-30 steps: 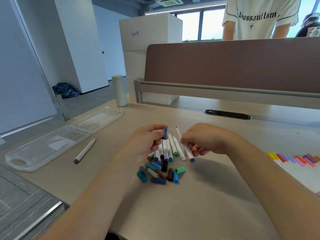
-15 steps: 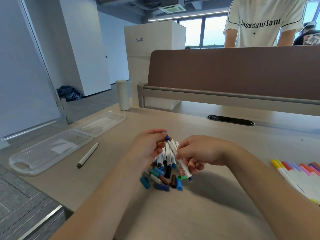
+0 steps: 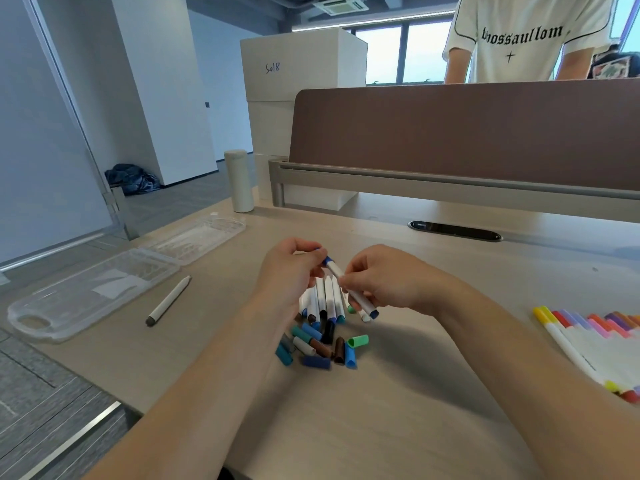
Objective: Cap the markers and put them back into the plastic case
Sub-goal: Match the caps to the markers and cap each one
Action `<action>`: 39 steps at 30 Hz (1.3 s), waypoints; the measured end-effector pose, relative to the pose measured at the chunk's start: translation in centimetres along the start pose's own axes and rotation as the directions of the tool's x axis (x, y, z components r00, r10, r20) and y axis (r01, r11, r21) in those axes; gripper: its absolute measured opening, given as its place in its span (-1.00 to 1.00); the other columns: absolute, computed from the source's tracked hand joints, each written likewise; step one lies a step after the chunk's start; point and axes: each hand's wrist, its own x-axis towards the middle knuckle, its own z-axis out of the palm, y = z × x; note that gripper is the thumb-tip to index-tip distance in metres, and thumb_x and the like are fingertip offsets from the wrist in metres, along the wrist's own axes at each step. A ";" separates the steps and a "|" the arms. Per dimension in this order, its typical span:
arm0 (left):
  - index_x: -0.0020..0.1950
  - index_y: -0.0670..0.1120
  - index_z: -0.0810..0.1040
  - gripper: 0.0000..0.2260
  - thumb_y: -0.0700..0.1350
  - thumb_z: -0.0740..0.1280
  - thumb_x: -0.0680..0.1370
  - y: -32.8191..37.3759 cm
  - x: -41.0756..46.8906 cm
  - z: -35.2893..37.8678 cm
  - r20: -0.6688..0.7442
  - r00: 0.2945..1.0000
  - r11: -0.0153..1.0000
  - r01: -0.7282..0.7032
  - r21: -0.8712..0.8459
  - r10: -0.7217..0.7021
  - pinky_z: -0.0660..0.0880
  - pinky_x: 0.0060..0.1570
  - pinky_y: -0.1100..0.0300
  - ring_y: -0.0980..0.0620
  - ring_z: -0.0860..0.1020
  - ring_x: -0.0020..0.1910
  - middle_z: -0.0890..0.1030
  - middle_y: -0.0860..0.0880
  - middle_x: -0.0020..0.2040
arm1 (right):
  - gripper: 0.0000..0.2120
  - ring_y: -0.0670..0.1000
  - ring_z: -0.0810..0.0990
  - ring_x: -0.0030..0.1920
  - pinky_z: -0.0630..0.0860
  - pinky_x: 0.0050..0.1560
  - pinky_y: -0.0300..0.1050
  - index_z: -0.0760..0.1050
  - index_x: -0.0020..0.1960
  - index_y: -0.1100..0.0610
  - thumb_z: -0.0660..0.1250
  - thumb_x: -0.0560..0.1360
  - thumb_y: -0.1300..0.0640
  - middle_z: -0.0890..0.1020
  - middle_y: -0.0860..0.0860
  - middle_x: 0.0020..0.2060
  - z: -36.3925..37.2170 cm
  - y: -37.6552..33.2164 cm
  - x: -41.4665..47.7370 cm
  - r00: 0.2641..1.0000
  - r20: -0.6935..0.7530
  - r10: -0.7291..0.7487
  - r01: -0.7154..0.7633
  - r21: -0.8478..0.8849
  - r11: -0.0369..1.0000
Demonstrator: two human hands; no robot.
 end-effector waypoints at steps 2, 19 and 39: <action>0.00 -0.11 0.58 -0.93 -0.25 0.36 0.55 0.2 0.0 0.1 -0.012 1.000 1.000 -0.004 0.008 0.004 0.46 -0.26 0.13 0.04 0.57 -0.30 0.69 -0.13 -0.14 | -0.77 -0.03 0.60 -0.26 0.60 -0.09 -0.06 0.63 -0.07 0.19 0.30 0.60 0.06 0.69 0.10 -0.21 0.1 -0.1 0.0 0.999 -0.034 -0.002 0.001 -0.029 1.000; 0.04 -0.05 0.63 -0.87 -0.10 0.29 0.59 1.2 -2.2 1.5 0.185 0.983 0.928 -0.084 0.363 0.017 0.49 -0.18 0.17 0.13 0.56 -0.29 0.67 0.02 -0.13 | -0.80 0.03 0.57 -0.29 0.48 -0.18 -0.08 0.46 -0.28 0.15 0.42 0.45 0.14 0.56 0.04 -0.36 -0.1 5.4 3.4 0.869 -0.304 0.390 -0.493 -0.462 0.737; -0.04 0.02 0.61 -0.95 -0.04 0.38 0.54 1.4 -3.6 -1.8 0.283 0.958 0.669 -0.240 0.704 0.046 0.42 -0.25 0.28 0.13 0.55 -0.15 0.62 0.07 -0.11 | -0.78 0.08 0.47 -0.21 0.29 -0.38 -0.18 0.33 -0.26 0.14 0.34 0.49 0.20 0.41 0.03 -0.32 3.1 2.7 2.2 0.955 -0.243 0.169 -0.281 -0.569 0.773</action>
